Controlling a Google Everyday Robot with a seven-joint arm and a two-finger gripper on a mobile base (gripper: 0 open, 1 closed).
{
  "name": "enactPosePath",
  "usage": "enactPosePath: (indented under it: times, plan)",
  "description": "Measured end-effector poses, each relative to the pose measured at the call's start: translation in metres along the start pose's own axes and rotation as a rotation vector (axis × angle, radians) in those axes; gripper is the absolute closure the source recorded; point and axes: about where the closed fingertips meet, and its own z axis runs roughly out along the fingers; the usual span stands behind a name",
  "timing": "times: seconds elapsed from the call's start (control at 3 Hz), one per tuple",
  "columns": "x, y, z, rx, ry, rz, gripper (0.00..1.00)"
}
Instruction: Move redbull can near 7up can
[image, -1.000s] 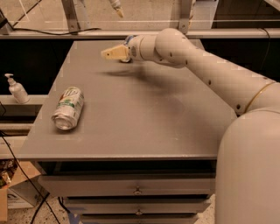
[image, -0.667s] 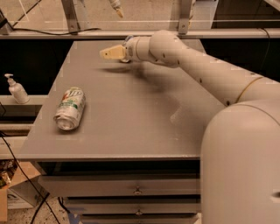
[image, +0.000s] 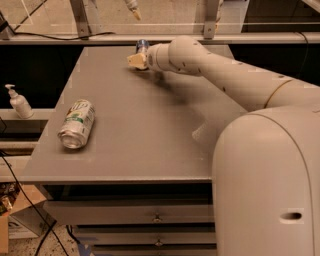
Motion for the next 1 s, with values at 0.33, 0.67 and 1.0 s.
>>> enactPosePath:
  times: [0.33, 0.67, 1.0]
  plan:
    - [-0.01, 0.002, -0.014, 0.002, 0.006, -0.062, 0.64]
    - [-0.023, 0.013, -0.034, -0.049, 0.004, -0.149, 0.87]
    - [-0.037, 0.037, -0.055, -0.187, -0.009, -0.249, 1.0]
